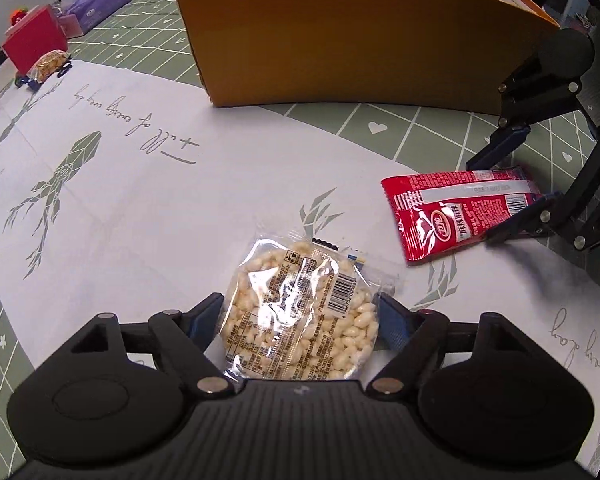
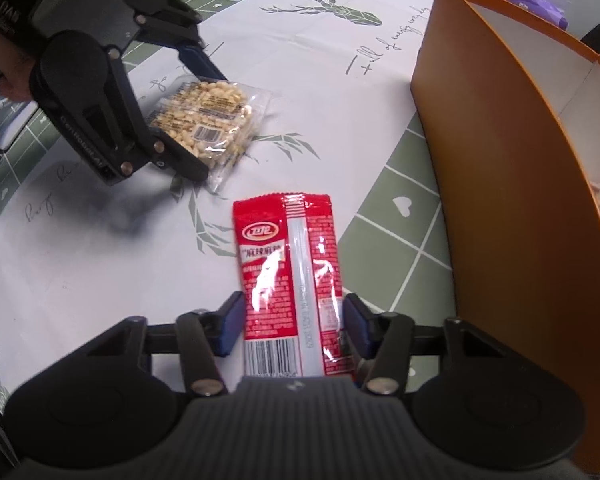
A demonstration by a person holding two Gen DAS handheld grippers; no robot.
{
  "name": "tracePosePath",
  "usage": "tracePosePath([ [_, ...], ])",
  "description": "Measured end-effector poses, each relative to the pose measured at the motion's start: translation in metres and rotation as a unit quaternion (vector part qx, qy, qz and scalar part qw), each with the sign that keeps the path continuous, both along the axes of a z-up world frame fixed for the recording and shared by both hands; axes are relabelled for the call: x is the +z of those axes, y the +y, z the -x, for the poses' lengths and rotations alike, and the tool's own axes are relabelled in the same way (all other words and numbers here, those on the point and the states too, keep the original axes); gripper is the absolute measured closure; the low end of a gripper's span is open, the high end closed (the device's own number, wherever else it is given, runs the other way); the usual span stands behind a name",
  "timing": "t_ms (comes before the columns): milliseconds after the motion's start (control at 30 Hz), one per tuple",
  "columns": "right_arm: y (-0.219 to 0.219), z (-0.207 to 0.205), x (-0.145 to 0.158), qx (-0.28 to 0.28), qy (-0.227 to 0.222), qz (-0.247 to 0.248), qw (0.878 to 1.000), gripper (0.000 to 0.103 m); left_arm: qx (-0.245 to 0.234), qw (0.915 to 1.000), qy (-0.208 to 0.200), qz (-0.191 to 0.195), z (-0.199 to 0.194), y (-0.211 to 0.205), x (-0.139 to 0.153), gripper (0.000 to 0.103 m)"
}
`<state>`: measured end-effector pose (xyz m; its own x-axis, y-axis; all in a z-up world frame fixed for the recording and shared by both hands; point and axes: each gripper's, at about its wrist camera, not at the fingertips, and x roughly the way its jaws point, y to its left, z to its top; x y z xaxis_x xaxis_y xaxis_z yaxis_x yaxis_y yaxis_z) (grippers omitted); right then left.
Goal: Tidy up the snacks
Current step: 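Grasp the clear nut-bar pack with the left tool while the right tool holds the wafer, then carry both packs over the orange box and open both tools to drop them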
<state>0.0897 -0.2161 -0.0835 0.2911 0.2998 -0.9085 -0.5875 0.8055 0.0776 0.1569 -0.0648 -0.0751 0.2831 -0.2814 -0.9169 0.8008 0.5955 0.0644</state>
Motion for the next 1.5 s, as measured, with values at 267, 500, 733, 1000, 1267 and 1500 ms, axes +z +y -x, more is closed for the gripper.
tracePosePath([
  [267, -0.005, 0.004, 0.015, -0.016, -0.014, -0.009, 1.000, 0.060, 0.053, 0.9977, -0.024, 0.035, 0.013, 0.019, 0.037, 0.010],
  [500, -0.009, 0.008, 0.059, -0.039, -0.067, -0.037, 0.996, 0.061, 0.085, 0.9906, -0.060, 0.089, 0.029, 0.021, 0.081, 0.010],
  [733, -0.019, 0.018, 0.091, -0.056, -0.099, -0.057, 0.992, 0.061, 0.078, 0.9871, -0.081, 0.114, 0.049, 0.009, 0.105, 0.010],
  [1000, -0.038, 0.030, 0.119, -0.079, -0.138, -0.074, 0.984, 0.061, 0.075, 0.9844, -0.095, 0.128, 0.055, -0.010, 0.119, 0.010],
  [1267, -0.071, 0.028, 0.147, -0.117, -0.167, -0.104, 0.973, 0.061, 0.089, 0.9786, -0.118, 0.144, 0.044, -0.033, 0.142, 0.011],
  [1500, -0.113, 0.020, 0.176, -0.170, -0.200, -0.132, 0.956, 0.061, 0.078, 0.9741, -0.136, 0.162, 0.031, -0.068, 0.158, 0.010],
])
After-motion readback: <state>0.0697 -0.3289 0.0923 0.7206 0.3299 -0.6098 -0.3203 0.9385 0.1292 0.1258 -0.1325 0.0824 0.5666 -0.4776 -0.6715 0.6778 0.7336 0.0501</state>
